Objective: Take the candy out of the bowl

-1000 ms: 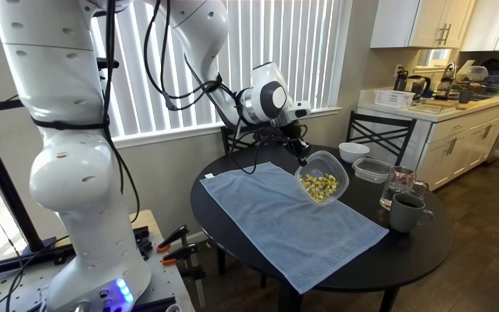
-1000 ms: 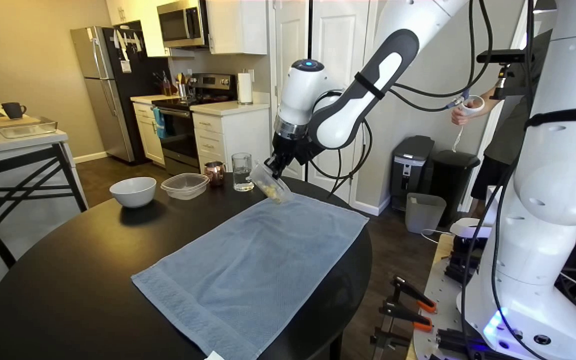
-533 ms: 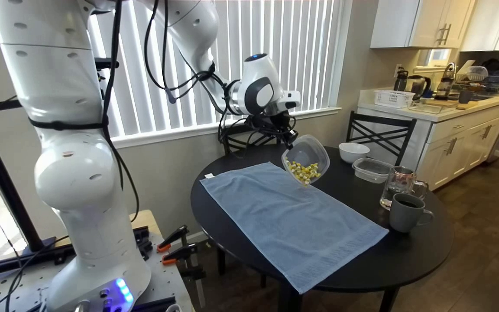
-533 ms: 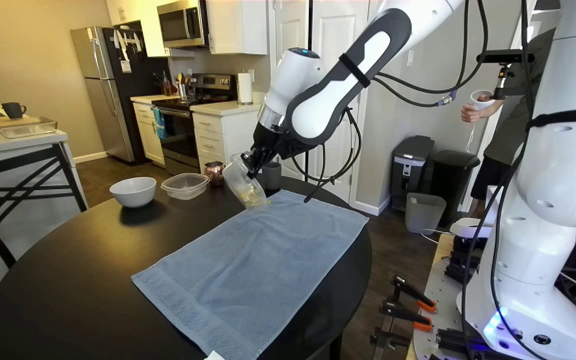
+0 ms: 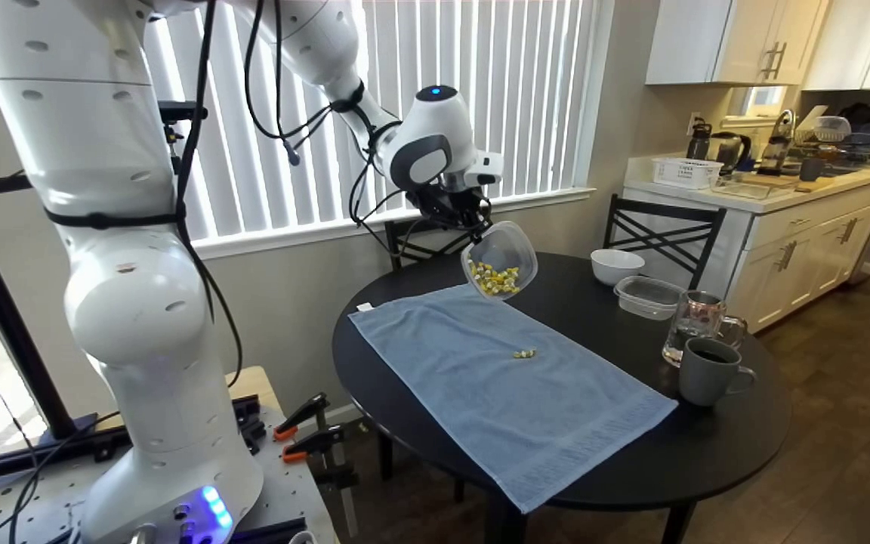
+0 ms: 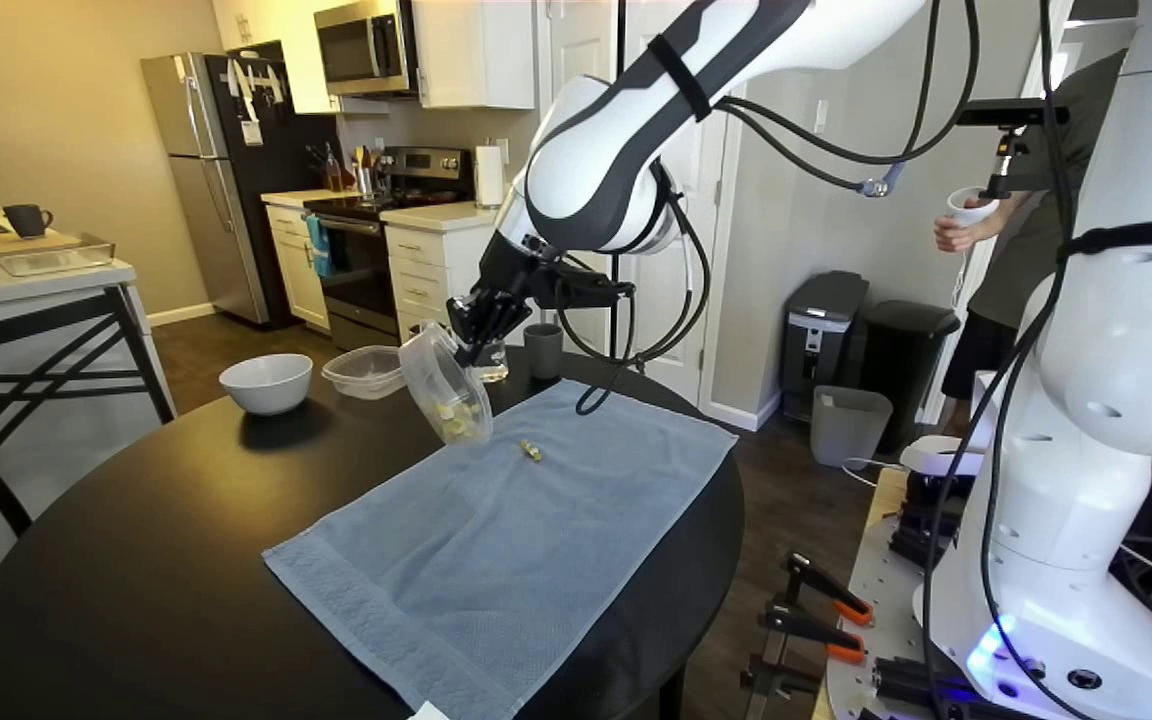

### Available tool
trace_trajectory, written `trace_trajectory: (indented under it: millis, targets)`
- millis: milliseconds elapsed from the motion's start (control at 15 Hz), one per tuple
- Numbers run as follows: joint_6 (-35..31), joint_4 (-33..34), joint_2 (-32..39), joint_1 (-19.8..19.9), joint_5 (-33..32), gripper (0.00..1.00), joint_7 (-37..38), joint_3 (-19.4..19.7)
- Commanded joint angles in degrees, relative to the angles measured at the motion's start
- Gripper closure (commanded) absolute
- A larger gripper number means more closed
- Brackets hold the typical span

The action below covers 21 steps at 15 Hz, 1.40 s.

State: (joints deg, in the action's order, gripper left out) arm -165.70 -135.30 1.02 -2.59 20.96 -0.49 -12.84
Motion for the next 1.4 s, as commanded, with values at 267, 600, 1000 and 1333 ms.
trace_trajectory:
  millis: [267,600,1000,1333]
  targets:
    - [-0.9,-4.3,-5.3,0.0,13.4,0.99,-6.4,0.2]
    - [-14.9,-9.6,-5.7,-0.5,12.9,0.99,-4.3,-0.7]
    - [-33.6,-16.3,-2.6,-0.6,12.0,0.99,-3.9,-3.0]
    - [-33.5,-17.0,-6.2,0.7,25.5,0.99,-11.9,-4.9]
